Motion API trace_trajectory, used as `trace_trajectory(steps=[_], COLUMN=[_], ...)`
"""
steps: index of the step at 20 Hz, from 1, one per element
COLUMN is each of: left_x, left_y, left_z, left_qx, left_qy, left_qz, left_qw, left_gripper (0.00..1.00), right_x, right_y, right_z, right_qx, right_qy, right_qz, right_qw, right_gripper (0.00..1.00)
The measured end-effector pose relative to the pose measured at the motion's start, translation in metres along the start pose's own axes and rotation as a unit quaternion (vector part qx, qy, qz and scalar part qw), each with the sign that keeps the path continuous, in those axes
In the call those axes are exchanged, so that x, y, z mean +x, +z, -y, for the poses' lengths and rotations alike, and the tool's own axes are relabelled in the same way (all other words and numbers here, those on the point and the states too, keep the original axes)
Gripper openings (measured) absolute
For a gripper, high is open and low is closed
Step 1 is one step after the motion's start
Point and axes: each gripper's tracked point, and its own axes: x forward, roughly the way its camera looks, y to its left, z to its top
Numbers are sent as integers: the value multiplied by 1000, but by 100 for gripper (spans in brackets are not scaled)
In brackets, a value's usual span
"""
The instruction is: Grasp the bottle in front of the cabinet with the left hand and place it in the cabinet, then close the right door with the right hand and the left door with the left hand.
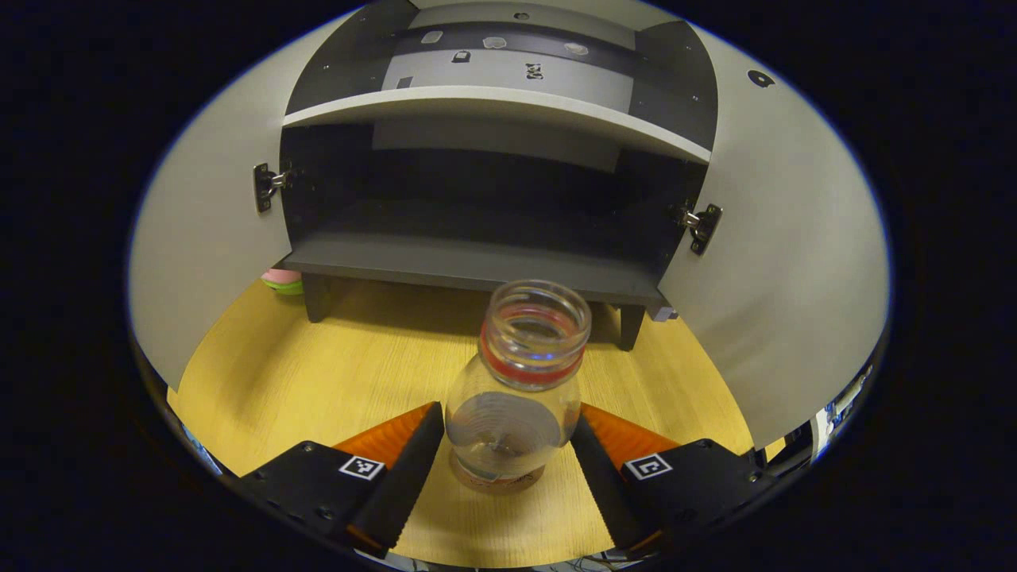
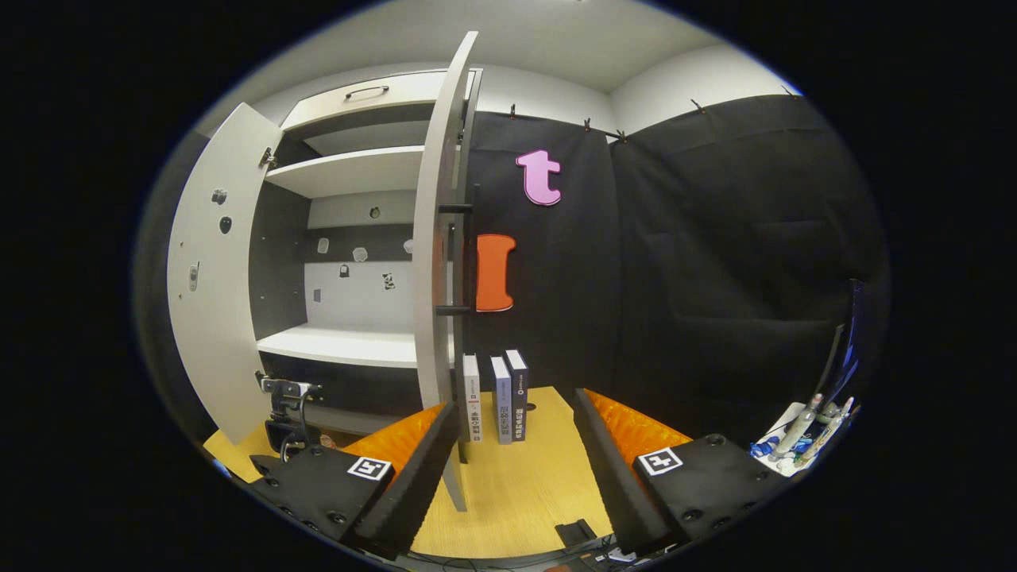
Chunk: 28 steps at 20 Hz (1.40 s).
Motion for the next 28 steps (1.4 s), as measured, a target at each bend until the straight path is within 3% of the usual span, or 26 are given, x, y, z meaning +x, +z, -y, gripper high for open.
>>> trace_trajectory(steps=[4, 5, 7, 10, 17, 22, 28], left_x=[3, 2, -4, -21, -79, -119, -144], left_y=[-9, -9, -3, 13, 71, 136, 202], left_z=[-1, -3, -3, -2, 4, 11, 16], left_qx=[1, 3, 12, 8, -2, 40, 29], left_qy=[-1, 0, 3, -9, -43, -60, -82], left_qz=[-5, -4, -1, 9, 9, 48, 77], left_qw=[1000, 1000, 1000, 1000, 999, 996, 993], left_gripper=[90, 80, 78, 78, 77, 77, 77], right_x=[-3, -5, -8, -12, -20, -21, -19], right_y=[-5, -6, -5, -3, -4, -4, -2], right_z=[2, 1, -2, -5, -15, -21, -23], right_qx=[-6, -6, -7, -5, -2, 7, 14], right_qy=[-6, -4, 0, 5, 23, 37, 39], right_qz=[-7, -8, -8, -5, -5, -7, -4], right_qw=[1000, 1000, 1000, 1000, 1000, 999, 999], right_gripper=[92, 92, 97, 97, 97, 97, 97])
